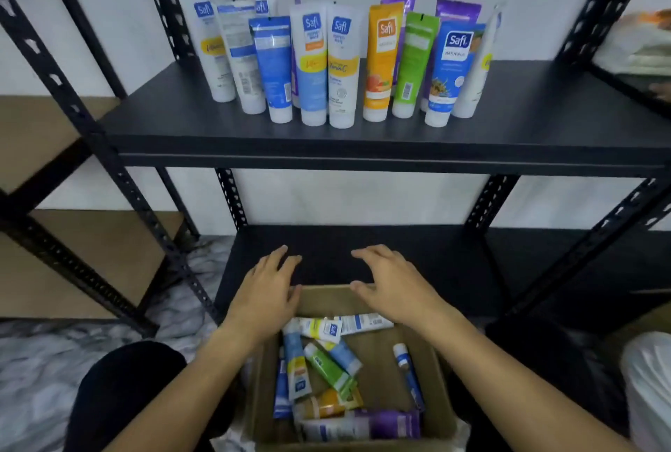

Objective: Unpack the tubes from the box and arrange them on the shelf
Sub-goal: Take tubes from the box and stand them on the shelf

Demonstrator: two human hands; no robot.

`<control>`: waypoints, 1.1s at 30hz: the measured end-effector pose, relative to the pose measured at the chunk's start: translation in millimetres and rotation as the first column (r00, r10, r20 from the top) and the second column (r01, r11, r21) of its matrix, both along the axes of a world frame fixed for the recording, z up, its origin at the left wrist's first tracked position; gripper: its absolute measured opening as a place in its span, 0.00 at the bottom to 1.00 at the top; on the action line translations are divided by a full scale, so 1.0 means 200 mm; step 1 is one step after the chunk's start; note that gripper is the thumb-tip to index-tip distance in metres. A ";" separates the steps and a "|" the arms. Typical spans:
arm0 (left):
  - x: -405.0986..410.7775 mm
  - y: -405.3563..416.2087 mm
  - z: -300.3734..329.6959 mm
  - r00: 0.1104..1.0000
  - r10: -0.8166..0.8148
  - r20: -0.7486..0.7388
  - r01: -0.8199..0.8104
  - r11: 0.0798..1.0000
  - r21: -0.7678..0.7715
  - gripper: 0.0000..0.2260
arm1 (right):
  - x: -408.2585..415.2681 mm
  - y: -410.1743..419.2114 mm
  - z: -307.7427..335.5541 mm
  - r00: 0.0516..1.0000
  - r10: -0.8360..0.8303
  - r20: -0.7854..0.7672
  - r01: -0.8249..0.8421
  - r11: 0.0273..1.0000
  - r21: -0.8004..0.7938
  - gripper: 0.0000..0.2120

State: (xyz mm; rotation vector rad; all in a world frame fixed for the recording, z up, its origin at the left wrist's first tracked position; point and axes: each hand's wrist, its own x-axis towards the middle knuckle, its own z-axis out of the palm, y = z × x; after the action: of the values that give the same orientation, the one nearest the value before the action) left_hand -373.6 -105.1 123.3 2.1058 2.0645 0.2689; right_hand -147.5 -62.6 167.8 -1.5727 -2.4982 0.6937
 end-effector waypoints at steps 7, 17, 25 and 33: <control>-0.08 -0.09 -0.31 1.000 -0.006 0.030 0.011 0.982 -0.190 0.20 | -0.08 -0.08 -0.42 0.993 -0.015 0.116 0.041 0.973 -0.225 0.27; -0.07 -0.08 -0.60 0.993 -0.050 0.105 0.093 0.882 -0.461 0.19 | -0.07 -0.12 -0.85 0.975 0.044 0.218 0.076 0.854 -0.514 0.28; 0.01 -0.06 -0.86 0.988 -0.111 -0.103 0.035 0.827 -0.561 0.21 | -0.09 -0.06 -0.98 0.969 0.080 0.235 0.077 0.803 -0.591 0.20; 0.00 -0.02 -1.05 0.764 -0.521 -0.380 0.253 0.784 -0.567 0.20 | -0.09 0.00 -1.08 0.976 0.065 0.208 0.080 0.781 -0.620 0.21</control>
State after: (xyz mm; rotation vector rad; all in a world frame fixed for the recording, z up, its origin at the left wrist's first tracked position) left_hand -373.4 -110.0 -86.6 2.3520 1.5578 -0.8947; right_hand -165.2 -63.0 -48.1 -1.9383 -2.5483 1.5654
